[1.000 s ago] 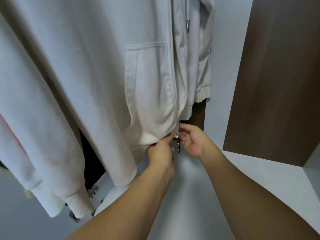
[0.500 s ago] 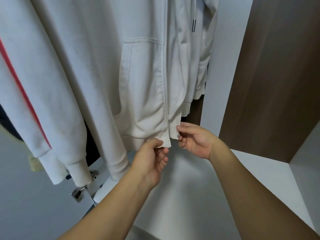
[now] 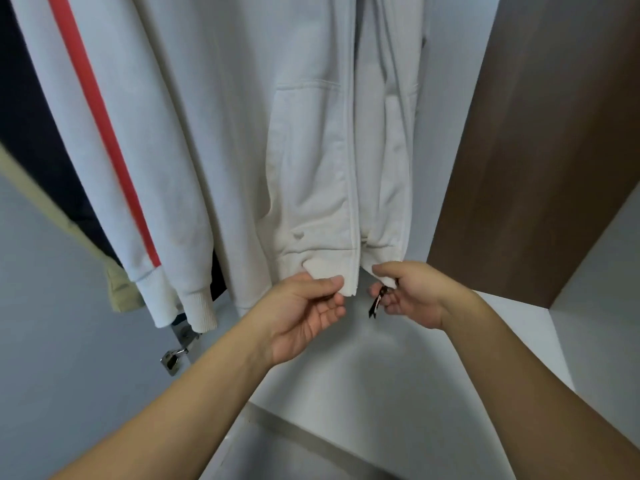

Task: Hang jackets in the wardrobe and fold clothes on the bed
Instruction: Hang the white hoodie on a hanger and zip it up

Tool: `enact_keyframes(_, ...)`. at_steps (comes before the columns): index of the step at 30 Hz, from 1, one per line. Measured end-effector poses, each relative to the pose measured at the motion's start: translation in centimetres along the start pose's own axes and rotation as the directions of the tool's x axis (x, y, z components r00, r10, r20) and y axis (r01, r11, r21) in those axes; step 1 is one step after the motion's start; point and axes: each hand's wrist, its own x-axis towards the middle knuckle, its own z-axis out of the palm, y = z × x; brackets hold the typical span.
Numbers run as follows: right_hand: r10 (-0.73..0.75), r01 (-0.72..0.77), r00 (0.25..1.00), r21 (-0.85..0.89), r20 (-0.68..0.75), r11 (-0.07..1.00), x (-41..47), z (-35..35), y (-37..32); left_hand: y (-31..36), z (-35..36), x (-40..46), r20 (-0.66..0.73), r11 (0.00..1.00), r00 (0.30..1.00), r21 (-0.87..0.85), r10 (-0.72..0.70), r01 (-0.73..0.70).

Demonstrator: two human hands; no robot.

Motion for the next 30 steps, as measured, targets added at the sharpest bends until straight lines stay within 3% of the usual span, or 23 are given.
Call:
enact_keyframes(4,0.154,-0.188,0.978,0.275,0.14,0.943,-3.9,0.1,-0.5,1.2,2.0,-0.2,-0.069,0.995,0.997,0.093,0.031,-0.025)
enact_keyframes(7,0.052,-0.145,0.981,0.531,0.186,0.835,-6.2,0.3,-0.7,2.0,3.0,-1.1,-0.14,0.995,0.987,0.078,0.078,-0.068)
enact_keyframes(10,-0.045,-0.046,0.991,0.653,0.122,0.756,-7.5,1.0,-0.5,2.5,3.8,-2.7,-0.112,0.985,0.985,0.12,0.134,-0.121)
enact_keyframes(15,-0.178,0.163,0.983,0.64,-0.042,0.751,-8.7,2.5,-0.2,2.7,3.8,-4.3,0.021,0.974,0.98,0.109,0.197,-0.198)
enact_keyframes(19,-0.416,0.303,0.909,0.726,-0.025,0.617,-8.9,3.5,-0.9,3.7,3.6,-4.2,0.119,0.984,0.978,0.02,0.172,-0.175)
enact_keyframes(22,-0.508,0.35,0.861,0.759,-0.03,0.548,-9.4,4.3,-1.6,4.8,3.2,-4.5,0.149,0.985,0.974,-0.066,0.168,-0.159)
enact_keyframes(27,-0.468,0.415,0.878,0.645,-0.099,0.641,-9.4,5.0,-2.0,5.0,3.1,-4.6,0.032,0.946,0.949,0.07,0.314,-0.316)
enact_keyframes(30,-0.472,0.447,0.876,0.542,-0.102,0.712,-9.1,5.4,-1.7,4.5,3.7,-4.6,-0.042,0.833,0.853,0.245,0.52,-0.496)
